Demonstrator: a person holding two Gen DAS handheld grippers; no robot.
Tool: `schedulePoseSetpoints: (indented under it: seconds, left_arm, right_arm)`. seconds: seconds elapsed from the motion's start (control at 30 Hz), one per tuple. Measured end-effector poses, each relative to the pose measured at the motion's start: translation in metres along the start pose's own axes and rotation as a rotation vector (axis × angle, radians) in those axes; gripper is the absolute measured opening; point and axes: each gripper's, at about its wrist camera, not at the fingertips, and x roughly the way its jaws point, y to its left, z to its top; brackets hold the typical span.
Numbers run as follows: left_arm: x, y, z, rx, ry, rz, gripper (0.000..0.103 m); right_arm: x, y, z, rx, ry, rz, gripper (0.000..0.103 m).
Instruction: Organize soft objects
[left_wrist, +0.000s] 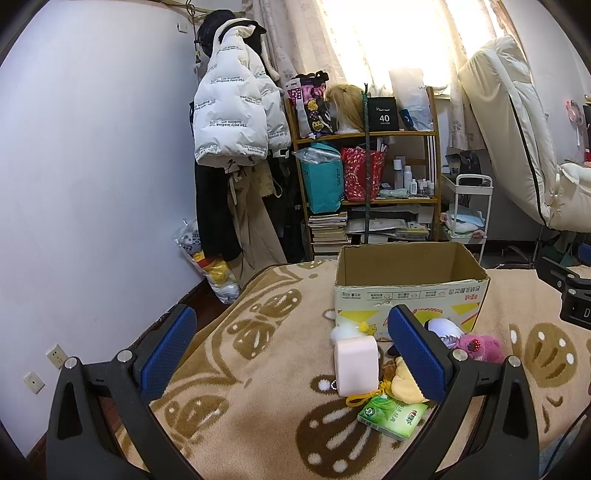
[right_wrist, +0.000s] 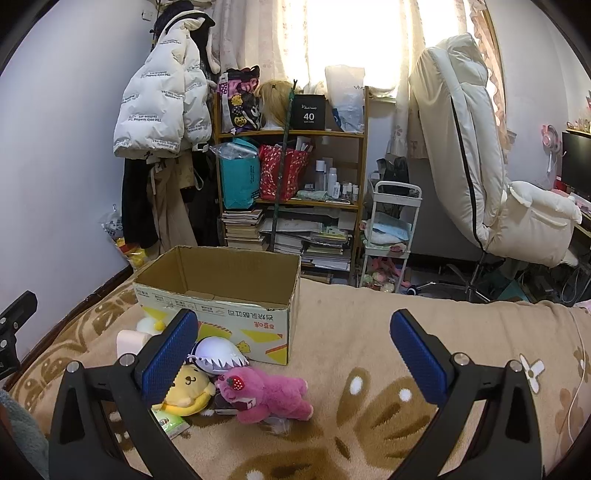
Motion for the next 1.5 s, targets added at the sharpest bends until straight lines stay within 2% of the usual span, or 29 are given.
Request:
schedulePoseSetpoints:
  seconds: [0.6, 1.5]
  left_arm:
    - [0.002, 0.0, -0.001, 0.001, 0.0, 0.001, 0.102]
    - [0.003, 0.002, -0.003, -0.001, 0.0, 0.003, 0.102]
  right_arm:
    - [0.008, 0.0, -0.014, 0.005, 0.021, -0.006, 0.103]
    - [0.009, 0.0, -0.012, 0.005, 0.03, -0.003, 0.103]
